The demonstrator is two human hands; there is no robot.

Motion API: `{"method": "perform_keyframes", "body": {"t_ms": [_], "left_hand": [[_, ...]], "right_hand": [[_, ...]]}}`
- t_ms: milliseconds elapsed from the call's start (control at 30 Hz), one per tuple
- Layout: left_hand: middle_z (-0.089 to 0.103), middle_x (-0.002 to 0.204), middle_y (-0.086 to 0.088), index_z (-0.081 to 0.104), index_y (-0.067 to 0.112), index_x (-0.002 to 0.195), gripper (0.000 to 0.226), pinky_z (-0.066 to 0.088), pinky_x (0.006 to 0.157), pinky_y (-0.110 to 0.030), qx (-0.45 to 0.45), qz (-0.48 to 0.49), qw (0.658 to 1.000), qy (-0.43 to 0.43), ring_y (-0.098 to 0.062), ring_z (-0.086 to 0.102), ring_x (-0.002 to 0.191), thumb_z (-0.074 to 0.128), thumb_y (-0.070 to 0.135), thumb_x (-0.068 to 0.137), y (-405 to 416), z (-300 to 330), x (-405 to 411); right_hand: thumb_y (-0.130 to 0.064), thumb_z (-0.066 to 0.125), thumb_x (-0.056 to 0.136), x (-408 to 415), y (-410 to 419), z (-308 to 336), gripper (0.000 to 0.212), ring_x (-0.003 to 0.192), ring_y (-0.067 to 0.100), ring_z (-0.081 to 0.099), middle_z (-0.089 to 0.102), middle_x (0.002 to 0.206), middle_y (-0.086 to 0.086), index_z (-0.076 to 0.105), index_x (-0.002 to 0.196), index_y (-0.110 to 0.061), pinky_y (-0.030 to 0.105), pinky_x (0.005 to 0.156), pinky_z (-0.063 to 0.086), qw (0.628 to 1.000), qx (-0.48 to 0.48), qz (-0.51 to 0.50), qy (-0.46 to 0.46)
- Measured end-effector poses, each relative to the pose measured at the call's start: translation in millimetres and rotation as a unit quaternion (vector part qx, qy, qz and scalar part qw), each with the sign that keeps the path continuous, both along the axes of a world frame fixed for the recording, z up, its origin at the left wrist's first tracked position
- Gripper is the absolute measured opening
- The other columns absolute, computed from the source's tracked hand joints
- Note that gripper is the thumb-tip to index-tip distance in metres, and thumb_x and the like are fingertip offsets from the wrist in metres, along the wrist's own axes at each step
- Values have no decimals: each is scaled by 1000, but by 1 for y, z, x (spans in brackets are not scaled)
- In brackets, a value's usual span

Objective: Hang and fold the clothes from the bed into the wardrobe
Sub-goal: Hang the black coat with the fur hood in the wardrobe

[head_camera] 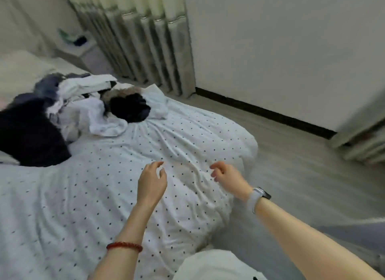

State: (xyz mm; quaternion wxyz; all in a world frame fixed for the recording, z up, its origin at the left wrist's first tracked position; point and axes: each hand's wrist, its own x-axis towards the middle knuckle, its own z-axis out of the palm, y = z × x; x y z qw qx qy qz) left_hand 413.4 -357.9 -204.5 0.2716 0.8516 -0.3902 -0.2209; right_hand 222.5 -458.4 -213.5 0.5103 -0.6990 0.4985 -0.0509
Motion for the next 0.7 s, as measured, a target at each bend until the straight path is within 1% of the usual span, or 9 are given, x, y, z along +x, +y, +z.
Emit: {"method": "perform_keyframes", "body": {"t_ms": [133,200,300,367,500,600,633,667,700], "left_hand": [[50,132,-8,52,10,128,33,37,98,-31,28,31,999,-1,-22,46,122,44,15,96,-11,-11,81],[47,136,-8,50,10,130,35,37,97,-32,44,32,998,-11,-23,45,124,44,14,96,-35,-19,132],[35,144,-8,40,11,138,43,37,100,-37,69,21,997,-35,-25,37,129,43,14,95,-93,-39,215],[26,149,-9,29,12,143,51,36,101,-40,91,3,994,-66,-29,31,131,43,14,95,-137,-53,263],[1,157,-6,7,18,149,69,30,106,-43,118,-23,983,-142,-31,7,142,49,22,94,-228,-82,347],[-13,157,-2,-5,25,149,86,18,112,-50,168,-47,966,-193,-32,-11,143,57,33,90,-279,-103,391],[-9,158,-1,-3,26,150,85,13,112,-54,200,-55,958,-197,-32,-12,143,58,35,90,-290,-109,403],[2,158,-3,7,24,149,78,9,112,-56,225,-69,951,-200,-32,-6,144,57,36,91,-303,-118,411],[22,152,-8,24,21,145,62,10,111,-57,234,-81,945,-214,-32,9,142,54,33,93,-308,-122,415]], "right_hand": [[-14,30,98,88,-22,-9,34,92,26,64,63,112,5,53,123,-12,35,80,52,999,4,53,7],[-16,30,98,137,-42,-16,34,91,22,64,63,113,5,53,123,-14,33,80,51,998,4,62,6],[-15,31,97,210,-83,-31,34,85,20,64,60,103,0,53,123,-14,23,66,49,999,-1,48,3],[-15,30,98,246,-110,-42,34,85,19,63,60,102,0,51,124,-15,20,60,46,999,-4,39,7],[-15,29,98,302,-163,-71,34,91,23,64,60,108,2,50,124,-16,22,59,48,1000,-15,19,19],[-15,30,97,329,-189,-92,33,90,25,65,61,106,2,50,123,-17,26,69,49,999,-23,13,29],[-15,30,97,335,-194,-98,33,90,24,64,61,107,2,50,123,-18,25,68,49,999,-27,15,35],[-15,31,96,339,-203,-106,33,91,22,63,62,108,2,49,124,-18,22,66,49,998,-33,16,45],[-16,31,96,341,-209,-110,34,92,20,62,62,108,2,48,125,-19,21,65,50,998,-40,16,48]]}}
